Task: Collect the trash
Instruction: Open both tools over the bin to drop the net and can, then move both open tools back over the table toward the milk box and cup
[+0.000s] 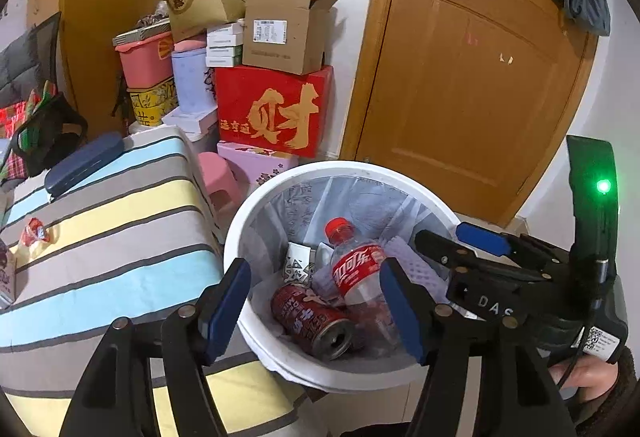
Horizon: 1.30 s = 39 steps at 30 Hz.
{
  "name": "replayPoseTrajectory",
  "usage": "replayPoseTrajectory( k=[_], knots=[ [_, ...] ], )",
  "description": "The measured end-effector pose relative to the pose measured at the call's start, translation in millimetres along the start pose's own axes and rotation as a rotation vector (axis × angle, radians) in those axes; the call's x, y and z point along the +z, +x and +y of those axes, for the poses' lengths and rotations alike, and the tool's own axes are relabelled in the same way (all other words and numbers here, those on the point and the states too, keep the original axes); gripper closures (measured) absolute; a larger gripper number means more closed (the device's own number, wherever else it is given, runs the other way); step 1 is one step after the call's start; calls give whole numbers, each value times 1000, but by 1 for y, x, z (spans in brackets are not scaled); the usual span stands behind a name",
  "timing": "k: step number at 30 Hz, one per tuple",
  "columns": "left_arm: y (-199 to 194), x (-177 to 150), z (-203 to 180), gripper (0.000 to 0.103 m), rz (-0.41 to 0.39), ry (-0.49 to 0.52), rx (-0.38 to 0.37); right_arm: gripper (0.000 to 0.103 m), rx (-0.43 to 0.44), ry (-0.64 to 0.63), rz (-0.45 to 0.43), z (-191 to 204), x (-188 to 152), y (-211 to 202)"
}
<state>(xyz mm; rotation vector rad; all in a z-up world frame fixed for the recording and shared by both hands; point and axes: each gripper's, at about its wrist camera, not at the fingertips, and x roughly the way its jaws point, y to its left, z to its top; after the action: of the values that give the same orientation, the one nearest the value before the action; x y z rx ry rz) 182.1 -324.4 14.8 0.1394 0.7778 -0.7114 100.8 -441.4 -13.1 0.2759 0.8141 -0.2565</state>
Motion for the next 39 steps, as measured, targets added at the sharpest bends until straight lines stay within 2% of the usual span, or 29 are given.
replayPoseTrajectory(
  k=[14,21,29,39],
  knots=[
    [-39,-12,16,36,-44,-39,29,46,36,-23,-49,25,-2,-19],
    [-69,-22,35,36,-83,-57,82,46,67,-54,-68,46,-4,-26],
    [-100,-37,76,36,-113,-119,165,46,111,-99,-81,76,-7,-27],
    [-134,-59,152,36,-144,-225,306,46,180,-170,-72,124,-11,-20]
  ],
)
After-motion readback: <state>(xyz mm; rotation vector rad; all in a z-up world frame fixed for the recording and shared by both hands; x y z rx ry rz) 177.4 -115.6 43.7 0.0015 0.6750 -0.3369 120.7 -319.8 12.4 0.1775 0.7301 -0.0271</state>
